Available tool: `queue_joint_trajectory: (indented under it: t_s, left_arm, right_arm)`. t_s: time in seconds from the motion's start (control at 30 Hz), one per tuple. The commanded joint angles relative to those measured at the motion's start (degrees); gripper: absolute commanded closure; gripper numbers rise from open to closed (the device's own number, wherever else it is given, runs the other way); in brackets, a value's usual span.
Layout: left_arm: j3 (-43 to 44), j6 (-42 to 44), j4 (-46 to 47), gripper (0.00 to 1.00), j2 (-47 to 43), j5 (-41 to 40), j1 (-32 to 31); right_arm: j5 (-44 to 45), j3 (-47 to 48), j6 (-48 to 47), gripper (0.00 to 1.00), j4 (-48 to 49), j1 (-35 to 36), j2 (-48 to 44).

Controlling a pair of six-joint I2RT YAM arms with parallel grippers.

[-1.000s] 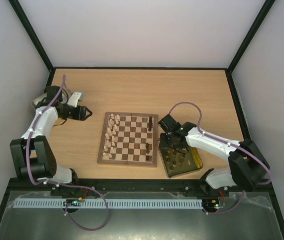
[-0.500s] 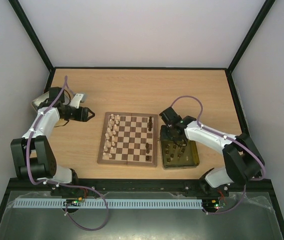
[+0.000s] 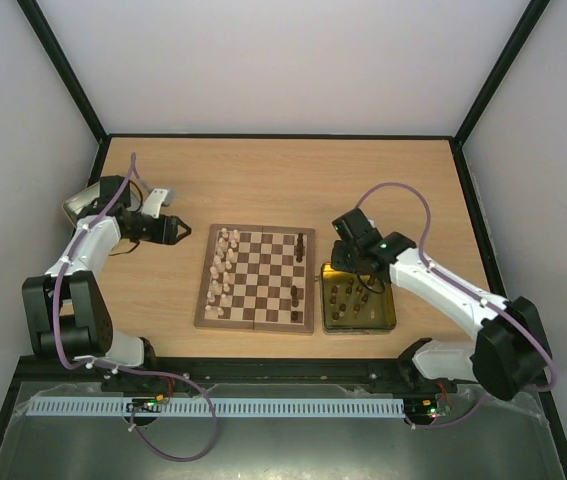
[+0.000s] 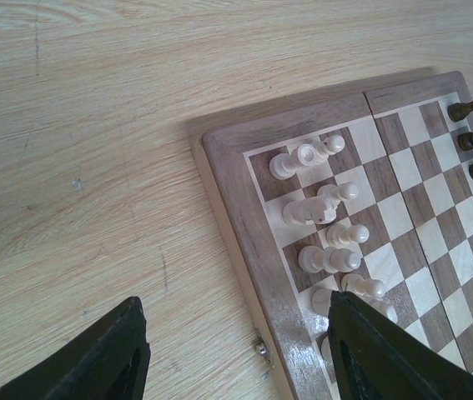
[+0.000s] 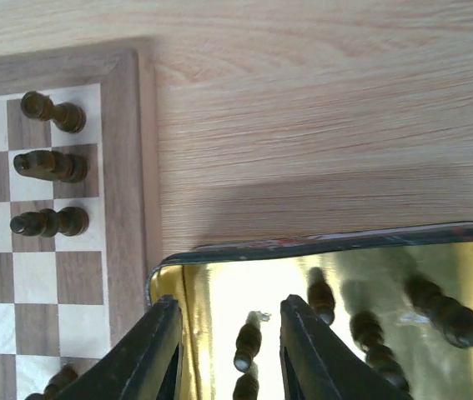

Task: Set up the chess pieces on the board
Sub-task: Adjust the storage box at the center of the board, then pick up the chess piece from the storage box.

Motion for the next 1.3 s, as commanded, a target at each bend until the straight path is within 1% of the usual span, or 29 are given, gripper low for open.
queue_joint_trajectory:
  t_s: [0.0, 0.2, 0.33, 0.47, 0.53, 0.67, 0.83, 1.07, 1.27]
  left_arm:
    - [-0.79, -0.18, 0.3, 0.4, -0.41, 1.54, -0.74]
    - [-1.27, 0.08, 0.54, 0.4, -1.74, 1.55, -1.13]
    - [-1.28, 0.32, 0.6, 0.39, -1.73, 2.0, -1.21]
    - [-1.4, 0.61, 0.58, 0.39, -1.85, 2.25, -1.22]
    - [-1.41, 0.76, 0.5, 0.39, -1.93, 2.4, -1.22]
    - [-1.45, 0.78, 0.38, 0.39, -2.61, 2.92, -1.22]
    - [-1.34, 0.95, 0.18, 0.39, -2.9, 3.09, -1.22]
    - [-1.58, 0.95, 0.06, 0.39, -3.64, 3.3, -1.22]
    - [-1.58, 0.96, -0.05, 0.39, -3.62, 3.48, -1.22]
  right_arm:
    - [6.36, 1.52, 1.59, 0.68, -8.28, -0.46, -2.82]
    - [5.45, 0.83, 2.9, 0.66, -12.43, -2.19, -5.47]
    - [4.35, -0.38, 2.68, 0.66, -13.53, -5.39, -6.56]
    - [1.67, -1.71, 1.95, 0.66, -12.81, -9.09, -6.72]
    - [0.86, -2.06, 1.75, 0.66, -12.74, -9.85, -6.49]
    - [0.19, -2.77, 1.4, 0.66, -12.7, -10.85, -6.09]
    - [-1.85, -5.14, 2.04, 0.66, -10.43, -11.6, -5.84]
    - [-1.54, -7.95, 2.11, 0.67, -8.39, -12.96, -5.86]
    - [-1.63, -8.3, 1.26, 0.67, -6.07, -14.63, -4.41]
